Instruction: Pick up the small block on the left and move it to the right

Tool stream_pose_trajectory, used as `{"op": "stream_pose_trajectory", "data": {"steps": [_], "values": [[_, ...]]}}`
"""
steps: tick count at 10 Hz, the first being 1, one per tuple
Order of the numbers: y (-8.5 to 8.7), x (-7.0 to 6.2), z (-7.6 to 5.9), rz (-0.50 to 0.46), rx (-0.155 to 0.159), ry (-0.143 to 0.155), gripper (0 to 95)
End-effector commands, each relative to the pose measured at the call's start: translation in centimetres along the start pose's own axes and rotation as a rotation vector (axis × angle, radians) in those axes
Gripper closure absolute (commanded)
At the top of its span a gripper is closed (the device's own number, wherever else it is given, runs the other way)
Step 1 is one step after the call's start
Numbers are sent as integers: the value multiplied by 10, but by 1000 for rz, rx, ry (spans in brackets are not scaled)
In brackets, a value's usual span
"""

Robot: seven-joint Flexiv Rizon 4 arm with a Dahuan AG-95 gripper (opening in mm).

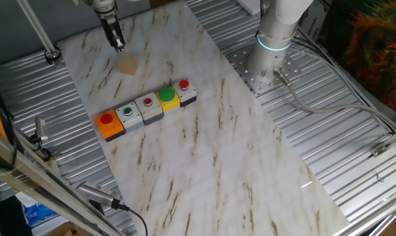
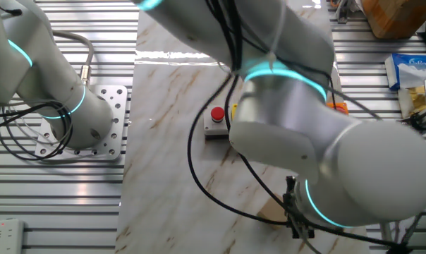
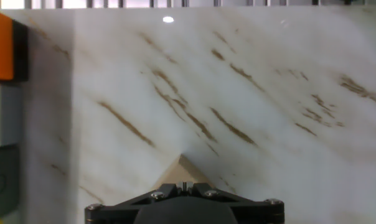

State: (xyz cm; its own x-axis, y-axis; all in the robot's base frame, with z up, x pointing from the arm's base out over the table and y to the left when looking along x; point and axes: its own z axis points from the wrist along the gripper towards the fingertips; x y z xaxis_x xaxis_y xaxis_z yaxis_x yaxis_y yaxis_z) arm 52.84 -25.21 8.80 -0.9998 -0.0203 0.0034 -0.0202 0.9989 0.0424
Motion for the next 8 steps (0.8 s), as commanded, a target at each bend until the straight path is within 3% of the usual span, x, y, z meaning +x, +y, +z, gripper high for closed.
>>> {"op": "stream_pose_trajectory", "data": {"steps": [1, 2, 3, 7, 8], "values": [[1, 2, -2, -11, -40, 2, 380], [1, 2, -3, -15, -46, 2, 380], [1, 2, -2, -23, -50, 5, 0], [2, 2, 2, -13, -46, 9, 0], [3, 2, 4, 60, -49, 14, 0]]}}
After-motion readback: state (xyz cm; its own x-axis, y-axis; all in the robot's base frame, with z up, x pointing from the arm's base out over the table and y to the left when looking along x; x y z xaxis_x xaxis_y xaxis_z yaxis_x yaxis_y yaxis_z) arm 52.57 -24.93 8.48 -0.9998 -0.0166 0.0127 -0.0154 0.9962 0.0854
